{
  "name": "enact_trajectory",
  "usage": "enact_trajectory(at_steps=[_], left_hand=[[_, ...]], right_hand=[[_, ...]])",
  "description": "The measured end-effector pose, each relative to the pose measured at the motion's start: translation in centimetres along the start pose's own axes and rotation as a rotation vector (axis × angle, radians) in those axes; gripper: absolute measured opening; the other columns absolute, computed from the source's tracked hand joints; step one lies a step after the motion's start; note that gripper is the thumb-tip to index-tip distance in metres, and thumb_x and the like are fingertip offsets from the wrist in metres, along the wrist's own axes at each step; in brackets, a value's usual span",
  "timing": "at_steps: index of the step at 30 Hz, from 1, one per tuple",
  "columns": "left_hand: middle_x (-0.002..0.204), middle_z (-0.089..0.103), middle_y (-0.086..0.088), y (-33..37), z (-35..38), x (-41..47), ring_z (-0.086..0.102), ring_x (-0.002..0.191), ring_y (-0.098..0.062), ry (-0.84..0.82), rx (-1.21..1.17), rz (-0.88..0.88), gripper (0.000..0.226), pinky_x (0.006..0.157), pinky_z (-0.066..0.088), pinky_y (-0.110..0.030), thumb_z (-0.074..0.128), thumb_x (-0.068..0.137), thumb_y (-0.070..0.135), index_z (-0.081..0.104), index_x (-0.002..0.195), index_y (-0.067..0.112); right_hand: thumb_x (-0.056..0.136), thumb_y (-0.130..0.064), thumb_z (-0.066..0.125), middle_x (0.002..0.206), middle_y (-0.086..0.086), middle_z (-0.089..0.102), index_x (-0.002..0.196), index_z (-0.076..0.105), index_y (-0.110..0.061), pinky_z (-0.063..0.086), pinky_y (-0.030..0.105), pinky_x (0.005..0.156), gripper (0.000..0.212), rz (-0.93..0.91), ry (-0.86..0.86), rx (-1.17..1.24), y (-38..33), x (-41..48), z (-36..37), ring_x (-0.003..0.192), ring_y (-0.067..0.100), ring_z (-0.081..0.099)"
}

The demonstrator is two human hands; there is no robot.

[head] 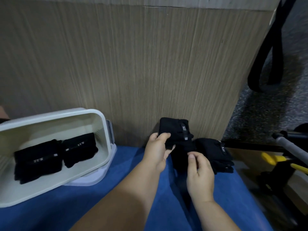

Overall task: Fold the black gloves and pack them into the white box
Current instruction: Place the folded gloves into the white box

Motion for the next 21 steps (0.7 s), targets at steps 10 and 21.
enact_trajectory(at_steps=[10, 21], left_hand=[[0.091, 0.066, -0.014, 4.2, -7.3, -4.1, 0.063, 0.085, -0.025, -0.138, 0.113, -0.1, 0.011, 0.072, 0.053, -0.037, 0.048, 0.091, 0.003, 0.057, 0.093, 0.011], [0.08, 0.062, -0.011, 9.1, -18.2, -7.1, 0.063, 0.074, -0.021, -0.072, 0.385, -0.136, 0.017, 0.056, 0.05, -0.028, 0.042, 0.087, -0.003, 0.054, 0.095, 0.007]], right_hand=[[0.086, -0.065, 0.04, 0.114, 0.017, 0.069, 0.117, 0.063, -0.008, 0.053, 0.041, 0.079, 0.069, 0.773, -0.546, 1.05, -5.6, -1.4, 5.4, 0.104, 0.031, 0.066], [0.067, -0.023, 0.072, 0.093, 0.017, 0.072, 0.107, 0.063, -0.006, 0.056, 0.037, 0.069, 0.044, 0.765, -0.948, 0.732, -10.1, -6.2, 14.5, 0.077, 0.027, 0.07]])
Point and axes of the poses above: each hand's wrist, its own x-axis towards the middle knuckle, its own z-axis out of the palm, y = z × x, the point moved 5 cm from there along x, towards the middle knuckle
